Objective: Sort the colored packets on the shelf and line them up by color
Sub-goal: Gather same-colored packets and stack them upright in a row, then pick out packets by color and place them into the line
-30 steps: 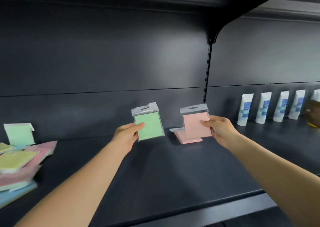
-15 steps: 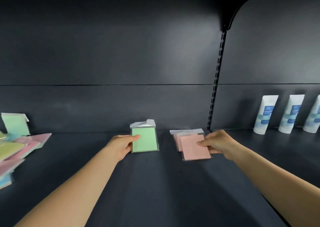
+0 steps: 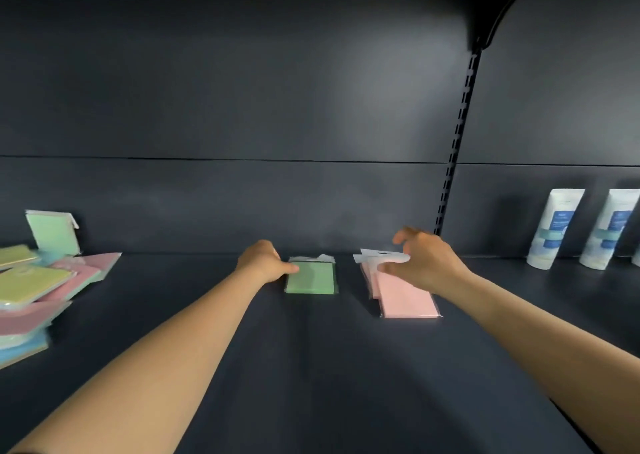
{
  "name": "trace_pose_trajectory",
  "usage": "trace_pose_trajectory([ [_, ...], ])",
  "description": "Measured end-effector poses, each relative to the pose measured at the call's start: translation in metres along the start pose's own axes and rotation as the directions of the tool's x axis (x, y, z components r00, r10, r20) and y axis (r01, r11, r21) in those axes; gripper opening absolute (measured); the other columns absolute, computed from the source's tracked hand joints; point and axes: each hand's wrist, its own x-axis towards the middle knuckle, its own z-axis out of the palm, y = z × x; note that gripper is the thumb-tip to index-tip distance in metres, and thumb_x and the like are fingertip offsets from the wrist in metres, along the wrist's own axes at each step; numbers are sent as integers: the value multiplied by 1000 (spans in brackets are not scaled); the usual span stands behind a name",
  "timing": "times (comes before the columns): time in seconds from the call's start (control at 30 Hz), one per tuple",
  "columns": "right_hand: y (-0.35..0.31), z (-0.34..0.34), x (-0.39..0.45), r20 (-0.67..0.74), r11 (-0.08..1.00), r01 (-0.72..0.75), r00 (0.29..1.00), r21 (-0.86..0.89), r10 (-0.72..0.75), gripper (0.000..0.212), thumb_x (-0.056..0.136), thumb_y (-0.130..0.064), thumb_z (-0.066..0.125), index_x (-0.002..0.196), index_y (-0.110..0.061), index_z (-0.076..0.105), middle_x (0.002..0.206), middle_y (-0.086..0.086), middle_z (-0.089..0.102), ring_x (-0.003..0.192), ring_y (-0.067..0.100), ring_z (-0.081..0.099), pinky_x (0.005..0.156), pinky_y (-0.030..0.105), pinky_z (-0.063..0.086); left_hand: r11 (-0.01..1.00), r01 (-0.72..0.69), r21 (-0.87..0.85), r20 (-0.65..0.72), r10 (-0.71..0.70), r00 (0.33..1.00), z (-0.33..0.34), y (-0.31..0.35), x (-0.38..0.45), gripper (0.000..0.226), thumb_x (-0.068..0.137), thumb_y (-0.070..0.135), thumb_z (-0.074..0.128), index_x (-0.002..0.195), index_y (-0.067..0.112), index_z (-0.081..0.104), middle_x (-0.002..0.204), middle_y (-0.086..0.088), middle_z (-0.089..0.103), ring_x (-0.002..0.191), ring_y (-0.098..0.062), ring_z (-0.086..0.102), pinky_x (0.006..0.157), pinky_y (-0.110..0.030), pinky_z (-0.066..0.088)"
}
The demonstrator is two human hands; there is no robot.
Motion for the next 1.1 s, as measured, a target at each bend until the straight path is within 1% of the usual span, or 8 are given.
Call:
trace_pose_trajectory([
  [0.07, -23, 3, 2, 4, 994, 110, 994, -25, -110, 54, 80, -42, 68, 123, -15, 50, 119, 2, 55, 113, 23, 50, 84, 28, 40, 997, -54, 48, 37, 53, 998, -17, -7, -7, 42, 80, 41, 68, 58, 17, 42, 67, -1, 50, 65, -19, 50, 60, -26, 37],
  [0.13, -50, 6, 3, 27, 981, 185, 983, -65, -184, 54, 81, -43, 66, 123, -15, 49, 122, 3, 53, 118, 24, 46, 91, 30, 39, 988, -112, 107, 89, 103, 991, -37, -21, -17, 24, 81, 41, 68, 85, 18, 60, 96, -3, 60, 95, -22, 60, 81, -30, 45],
  [0.2, -81, 11, -1, 46, 967, 233, 972, -99, -229, 54, 82, -45, 65, 123, -14, 49, 122, 6, 51, 120, 26, 43, 94, 32, 38, 969, -158, 190, 117, 138, 984, -60, -41, -28, 46, 82, 41, 67, 120, 16, 57, 123, -1, 57, 115, -20, 54, 93, -29, 44],
  [0.27, -114, 18, -9, 55, 957, 268, 963, -110, -263, 56, 82, -47, 64, 125, -13, 49, 123, 8, 51, 121, 27, 42, 98, 33, 38, 944, -199, 263, 105, 177, 979, -84, -66, -43, 55, 83, 42, 65, 129, 17, 50, 133, 0, 50, 120, -19, 50, 96, -28, 42],
  [0.7, -379, 88, -120, 62, 931, 365, 930, -34, -362, 55, 83, -44, 63, 127, -15, 49, 127, 7, 49, 124, 27, 40, 98, 36, 41, 843, -192, 503, 0, 222, 975, -266, -304, -143, 54, 82, 42, 65, 128, 16, 53, 133, -6, 50, 123, -25, 48, 100, -31, 40],
  [0.83, -456, 115, -144, 93, 918, 395, 915, -16, -392, 53, 81, -46, 64, 120, -12, 52, 116, 8, 51, 116, 28, 45, 92, 36, 43, 846, -147, 512, -40, 195, 980, -316, -375, -168, 48, 85, 39, 62, 124, 13, 55, 125, -8, 52, 118, -25, 48, 97, -33, 41],
  [1.0, -534, 140, -150, 117, 902, 431, 897, -16, -427, 51, 84, -42, 62, 127, -15, 50, 127, 8, 49, 120, 27, 42, 96, 37, 42, 882, -77, 465, -77, 127, 989, -366, -451, -178, 54, 86, 41, 61, 131, 13, 49, 143, -4, 43, 127, -22, 44, 100, -31, 38],
  [1.1, -576, 157, -144, 127, 886, 463, 880, -11, -458, 49, 86, -38, 60, 128, -14, 49, 130, 9, 49, 122, 28, 43, 96, 34, 39, 909, -33, 415, -107, 85, 991, -388, -487, -173, 56, 87, 39, 62, 133, 11, 48, 142, -4, 44, 126, -21, 45, 97, -28, 38],
])
